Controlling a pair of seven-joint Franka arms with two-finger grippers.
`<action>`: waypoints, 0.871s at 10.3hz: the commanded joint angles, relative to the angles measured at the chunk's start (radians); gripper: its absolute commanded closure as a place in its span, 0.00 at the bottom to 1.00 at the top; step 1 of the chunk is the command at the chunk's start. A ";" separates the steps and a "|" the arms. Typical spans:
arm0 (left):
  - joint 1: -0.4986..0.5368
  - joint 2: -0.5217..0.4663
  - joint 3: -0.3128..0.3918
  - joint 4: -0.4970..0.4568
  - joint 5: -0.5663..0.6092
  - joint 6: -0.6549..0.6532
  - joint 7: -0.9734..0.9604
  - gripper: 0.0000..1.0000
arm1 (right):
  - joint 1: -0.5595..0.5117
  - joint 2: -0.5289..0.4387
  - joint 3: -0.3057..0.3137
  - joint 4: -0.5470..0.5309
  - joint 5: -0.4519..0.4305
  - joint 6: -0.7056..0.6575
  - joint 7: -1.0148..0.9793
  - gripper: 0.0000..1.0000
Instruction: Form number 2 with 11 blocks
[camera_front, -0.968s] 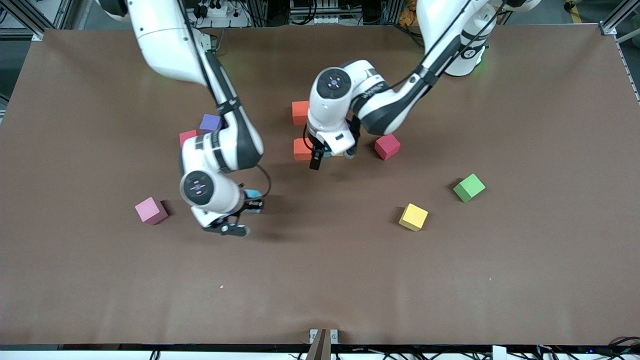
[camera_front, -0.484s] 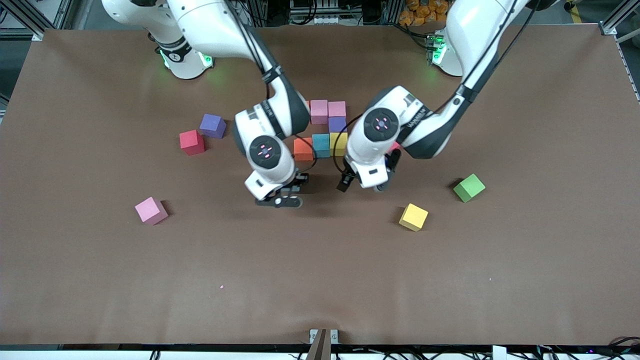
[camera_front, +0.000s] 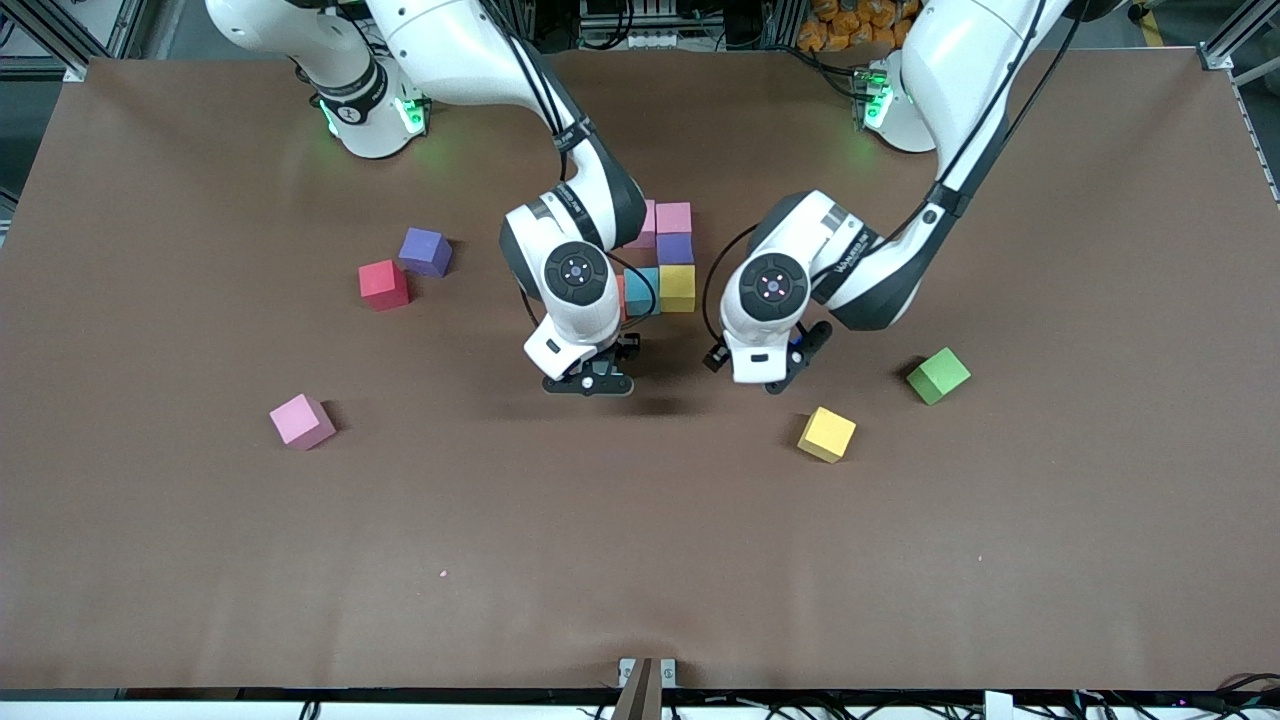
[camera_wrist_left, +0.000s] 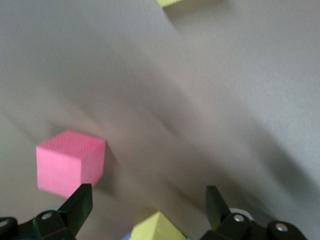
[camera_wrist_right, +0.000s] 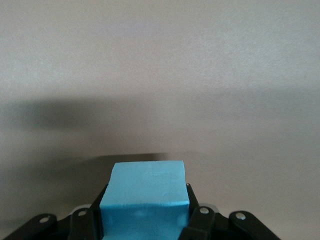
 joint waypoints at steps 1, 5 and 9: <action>-0.006 -0.022 0.068 -0.001 0.020 -0.016 0.199 0.00 | 0.015 -0.002 0.000 -0.026 -0.021 0.024 0.042 0.63; -0.006 0.004 0.180 0.057 0.017 -0.006 0.622 0.00 | 0.059 -0.008 0.000 -0.089 -0.018 0.026 0.045 0.60; -0.009 0.065 0.216 0.137 0.017 0.009 0.840 0.00 | 0.086 -0.011 0.000 -0.098 -0.012 0.027 0.062 0.60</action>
